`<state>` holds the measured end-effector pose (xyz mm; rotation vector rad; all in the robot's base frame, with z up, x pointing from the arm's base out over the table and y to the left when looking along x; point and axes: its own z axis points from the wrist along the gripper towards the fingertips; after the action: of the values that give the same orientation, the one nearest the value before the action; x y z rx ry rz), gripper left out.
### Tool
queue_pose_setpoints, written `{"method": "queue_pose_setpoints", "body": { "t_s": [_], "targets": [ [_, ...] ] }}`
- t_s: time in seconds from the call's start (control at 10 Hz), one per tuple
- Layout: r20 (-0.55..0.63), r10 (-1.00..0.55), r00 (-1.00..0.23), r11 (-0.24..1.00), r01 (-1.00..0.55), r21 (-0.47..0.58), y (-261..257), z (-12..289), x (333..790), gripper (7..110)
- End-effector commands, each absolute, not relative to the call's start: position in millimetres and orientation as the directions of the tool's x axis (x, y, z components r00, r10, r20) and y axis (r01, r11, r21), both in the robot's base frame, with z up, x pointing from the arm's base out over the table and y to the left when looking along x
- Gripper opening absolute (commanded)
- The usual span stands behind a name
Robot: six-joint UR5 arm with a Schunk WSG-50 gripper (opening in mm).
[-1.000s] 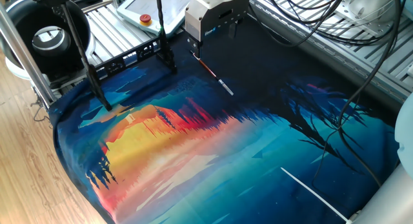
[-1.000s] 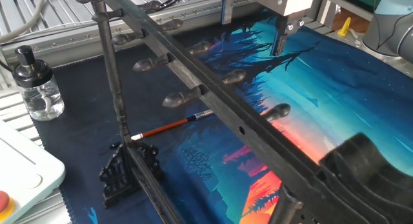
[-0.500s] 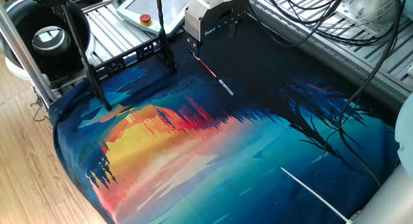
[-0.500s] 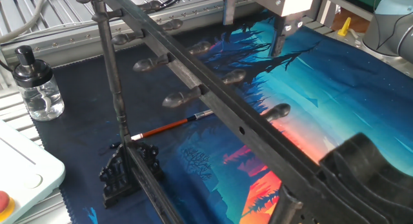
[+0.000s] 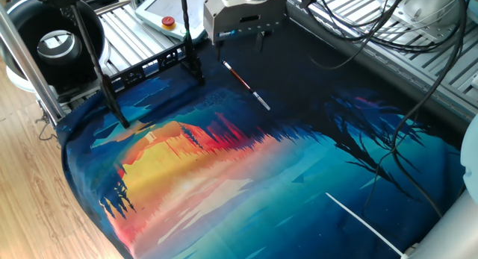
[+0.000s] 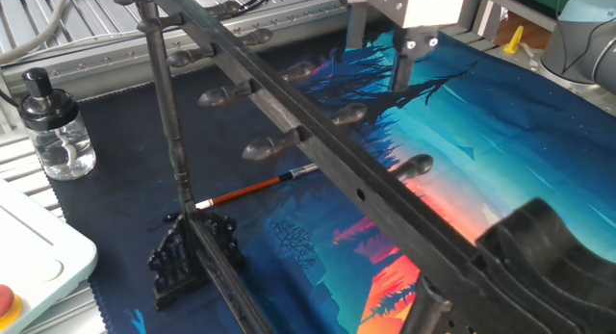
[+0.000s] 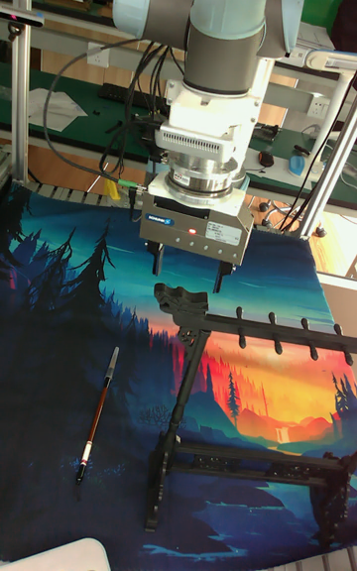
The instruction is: Place the brush on the pen rack
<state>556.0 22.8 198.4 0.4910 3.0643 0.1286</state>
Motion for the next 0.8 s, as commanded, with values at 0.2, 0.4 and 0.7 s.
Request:
{"method": "queue_pose_setpoints", "body": {
  "t_s": [0.2,0.4,0.7],
  "targets": [
    [-0.077,0.28,-0.957,0.96,0.279,0.018,1.5,184.0,558.0,7],
    [-0.101,0.252,-0.963,0.967,0.254,-0.009,-9.8,181.2,559.9,7],
    [-0.13,0.216,-0.968,0.975,0.222,-0.034,-21.9,173.7,560.3,7]
  ]
}}
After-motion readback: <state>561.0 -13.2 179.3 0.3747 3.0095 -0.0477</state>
